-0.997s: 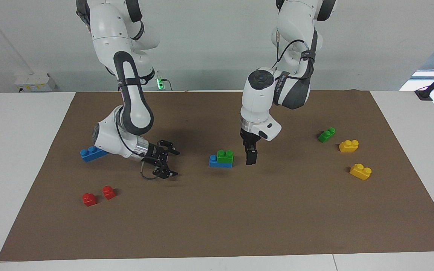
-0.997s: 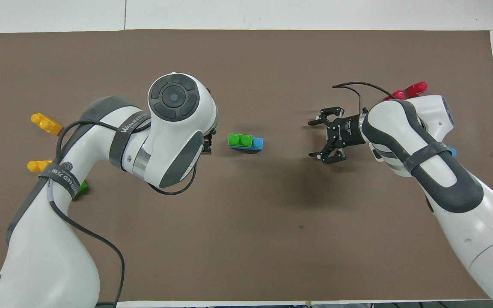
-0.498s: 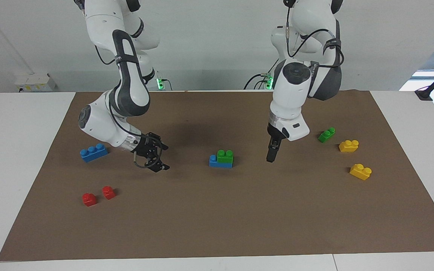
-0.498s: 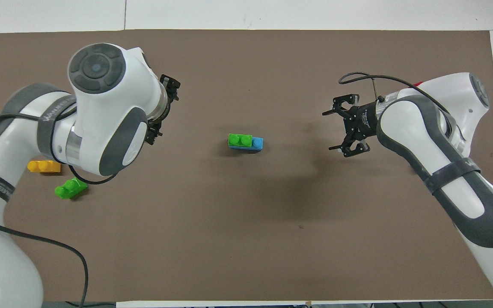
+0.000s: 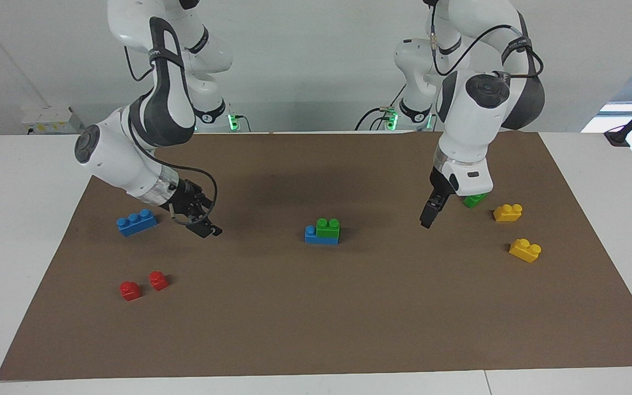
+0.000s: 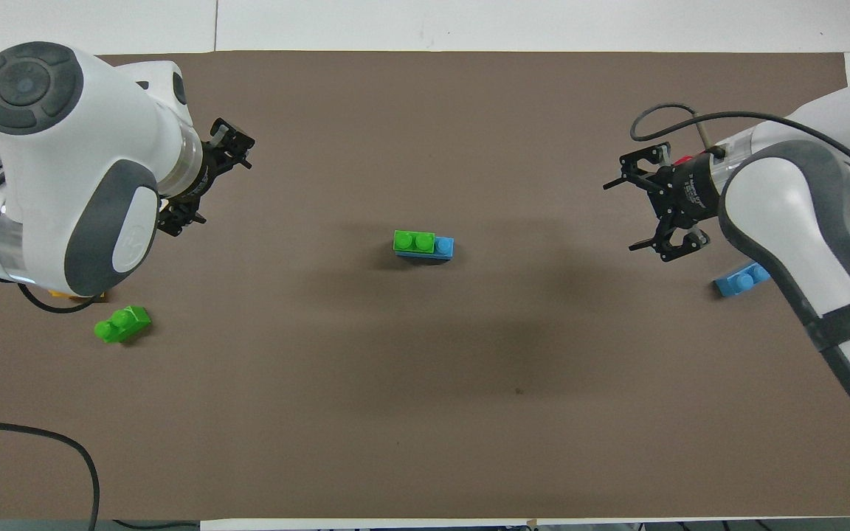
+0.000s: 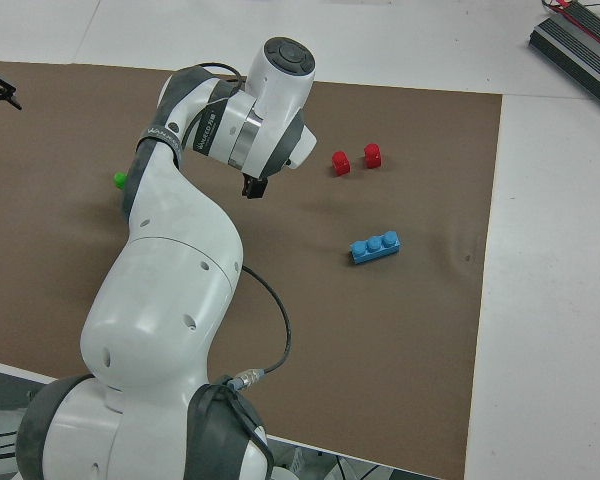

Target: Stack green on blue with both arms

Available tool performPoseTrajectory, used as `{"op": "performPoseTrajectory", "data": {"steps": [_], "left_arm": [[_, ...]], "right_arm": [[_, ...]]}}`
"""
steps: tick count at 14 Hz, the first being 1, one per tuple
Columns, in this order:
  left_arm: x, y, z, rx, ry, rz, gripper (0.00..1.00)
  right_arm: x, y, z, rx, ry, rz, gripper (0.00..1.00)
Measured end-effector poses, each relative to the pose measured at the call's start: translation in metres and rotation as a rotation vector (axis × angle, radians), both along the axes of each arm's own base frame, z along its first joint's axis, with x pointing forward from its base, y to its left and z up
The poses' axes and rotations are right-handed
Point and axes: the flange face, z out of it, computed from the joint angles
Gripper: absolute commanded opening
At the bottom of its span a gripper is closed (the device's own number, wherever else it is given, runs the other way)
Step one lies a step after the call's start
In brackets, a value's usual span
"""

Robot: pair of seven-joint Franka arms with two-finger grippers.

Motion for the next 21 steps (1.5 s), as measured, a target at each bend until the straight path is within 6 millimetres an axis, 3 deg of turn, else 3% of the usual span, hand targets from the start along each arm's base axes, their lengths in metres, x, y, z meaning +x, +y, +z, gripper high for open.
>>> {"op": "performPoseTrajectory", "data": {"steps": [3, 7, 9, 14, 17, 19, 21], "left_arm": [[-0.001, 0.032, 0.016, 0.016, 0.010, -0.106, 1.00], [-0.012, 0.097, 0.056, 0.042, 0.020, -0.309, 1.00], [-0.018, 0.118, 0.070, 0.050, 0.024, -0.388, 1.00], [-0.035, 0.127, 0.097, 0.043, 0.064, -0.564, 1.00], [-0.049, 0.144, 0.120, 0.043, 0.068, -0.625, 1.00], [-0.061, 0.153, 0.132, 0.042, 0.075, -0.650, 1.00], [-0.068, 0.159, 0.132, 0.038, 0.093, -0.695, 1.00]], "right_arm": [[-0.001, -0.032, 0.020, -0.070, -0.051, 0.161, 1.00], [-0.009, -0.054, 0.058, -0.166, -0.133, 0.369, 1.00], [-0.019, -0.068, 0.083, -0.204, -0.188, 0.494, 1.00], [-0.058, -0.079, 0.150, -0.279, -0.257, 0.760, 1.00], [-0.081, -0.081, 0.187, -0.315, -0.302, 0.874, 1.00], [-0.093, -0.078, 0.198, -0.323, -0.288, 0.940, 1.00], [-0.098, -0.070, 0.201, -0.304, -0.254, 0.971, 1.00]]}}
